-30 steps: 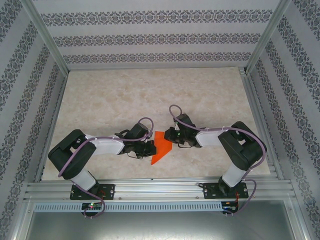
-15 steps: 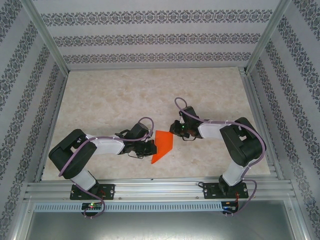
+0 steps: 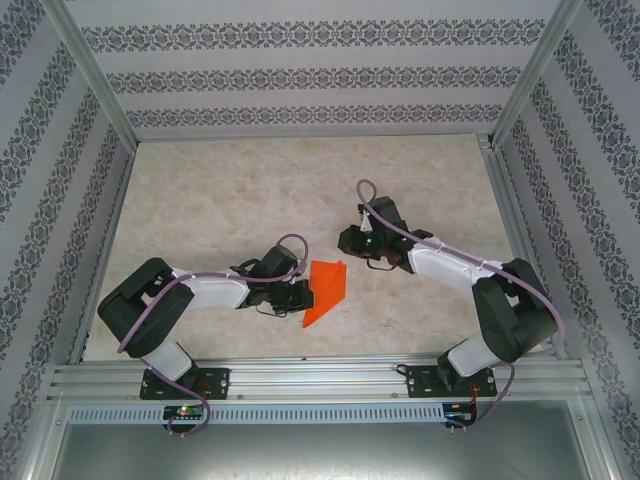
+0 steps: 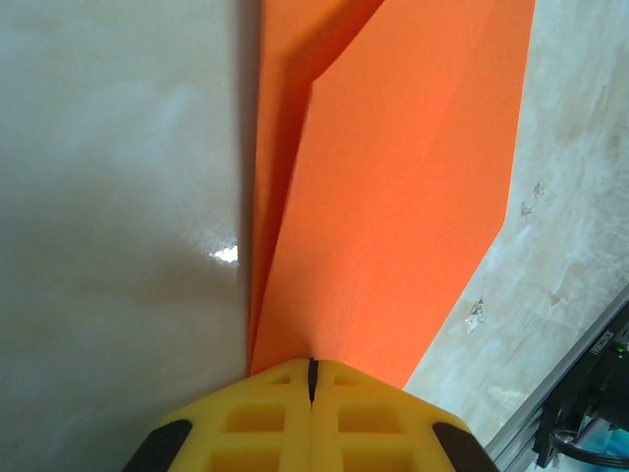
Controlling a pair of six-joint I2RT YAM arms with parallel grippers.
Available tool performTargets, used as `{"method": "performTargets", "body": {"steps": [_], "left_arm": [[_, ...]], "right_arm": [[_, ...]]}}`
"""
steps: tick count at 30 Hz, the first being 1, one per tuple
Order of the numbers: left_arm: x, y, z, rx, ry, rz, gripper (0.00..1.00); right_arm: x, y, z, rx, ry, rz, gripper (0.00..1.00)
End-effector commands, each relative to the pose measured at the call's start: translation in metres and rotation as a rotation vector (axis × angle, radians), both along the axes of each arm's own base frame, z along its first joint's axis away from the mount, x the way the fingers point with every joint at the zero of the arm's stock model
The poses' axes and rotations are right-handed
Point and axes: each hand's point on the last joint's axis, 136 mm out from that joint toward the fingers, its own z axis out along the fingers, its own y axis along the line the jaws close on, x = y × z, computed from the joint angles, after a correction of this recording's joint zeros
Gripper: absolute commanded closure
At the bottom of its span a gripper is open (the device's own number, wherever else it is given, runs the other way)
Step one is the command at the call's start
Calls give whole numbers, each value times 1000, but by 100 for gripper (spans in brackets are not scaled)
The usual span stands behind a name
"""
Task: Fold a paper plane with a square sheet of paper (pick it up from the middle)
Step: Fourth fold the wing at the center of the table.
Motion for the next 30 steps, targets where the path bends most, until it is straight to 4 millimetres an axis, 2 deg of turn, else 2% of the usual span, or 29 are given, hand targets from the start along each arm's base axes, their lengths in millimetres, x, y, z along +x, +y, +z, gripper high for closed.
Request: {"method": "performTargets", "body": {"steps": [1, 4, 9, 14, 18, 21, 25, 30], "left_arm": [[-55, 73, -68, 359, 204, 16, 100], [-54, 71, -67, 349, 201, 13, 100], [-54, 69, -66, 340, 201, 3, 100], [-55, 68, -65, 331, 199, -5, 100], [-55, 63, -60, 307, 190, -26, 100], [-53, 57, -45, 280, 169, -74, 100], [-47, 41, -13, 207, 140, -106, 99], [-34, 23, 25, 95, 105, -56, 91]], "right_arm": [[-32, 19, -16, 60, 66, 40, 87], [-51, 37, -24, 125, 90, 76, 87], [-73, 54, -50, 122, 154, 136, 87], [-81, 48, -81, 78, 217, 119, 88], [-91, 33, -111, 7, 272, 85, 89], [-101, 17, -128, -67, 297, 56, 89], [-109, 5, -142, -119, 319, 31, 90], [-113, 2, -147, -166, 317, 14, 90]]}}
